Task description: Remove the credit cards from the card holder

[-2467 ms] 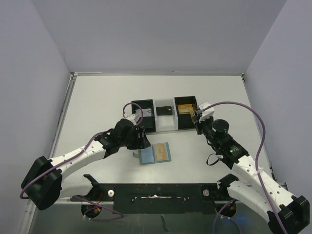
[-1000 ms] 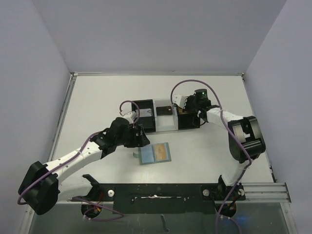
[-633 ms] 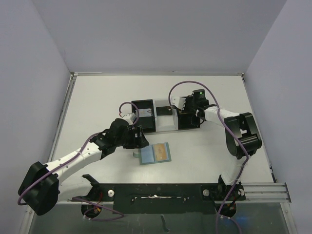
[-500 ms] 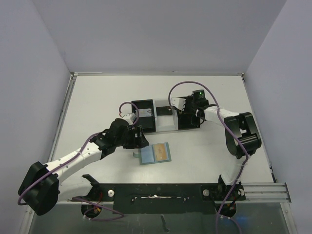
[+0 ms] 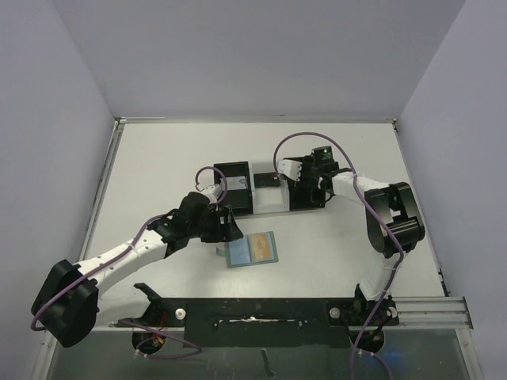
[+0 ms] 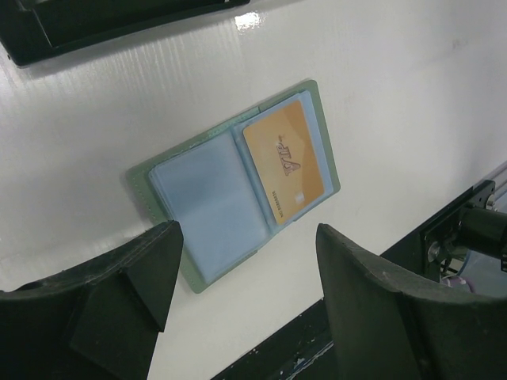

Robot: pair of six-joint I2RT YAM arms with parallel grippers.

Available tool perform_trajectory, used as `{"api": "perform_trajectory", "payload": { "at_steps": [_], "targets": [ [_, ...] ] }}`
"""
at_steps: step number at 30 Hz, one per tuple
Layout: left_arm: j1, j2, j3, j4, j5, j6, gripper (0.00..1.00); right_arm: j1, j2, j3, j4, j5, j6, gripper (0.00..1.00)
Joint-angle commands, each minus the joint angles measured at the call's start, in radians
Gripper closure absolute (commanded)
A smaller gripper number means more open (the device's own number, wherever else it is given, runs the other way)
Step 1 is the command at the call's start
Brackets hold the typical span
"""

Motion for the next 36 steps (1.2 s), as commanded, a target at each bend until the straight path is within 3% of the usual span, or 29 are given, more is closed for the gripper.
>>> {"api": "perform_trajectory", "payload": {
  "at_steps": [1,17,31,36],
  "targets": [
    [0.007,0.016,0.013,0.056,0.033,0.008,0.32,0.007,-0.042,0.054,0.009,-0.013,0.011,0.66],
    [0.006,0.040,0.010,0.066,0.065,0.009,0.32,0.008,-0.008,0.115,-0.094,0.005,0.007,0.62],
    [0.006,0.068,0.017,0.064,0.088,0.015,0.32,0.008,0.013,0.135,-0.104,0.032,0.017,0.61],
    [0.006,0.054,0.014,0.065,0.086,0.012,0.32,0.008,-0.017,0.132,-0.045,0.036,0.088,0.61]
  ]
}}
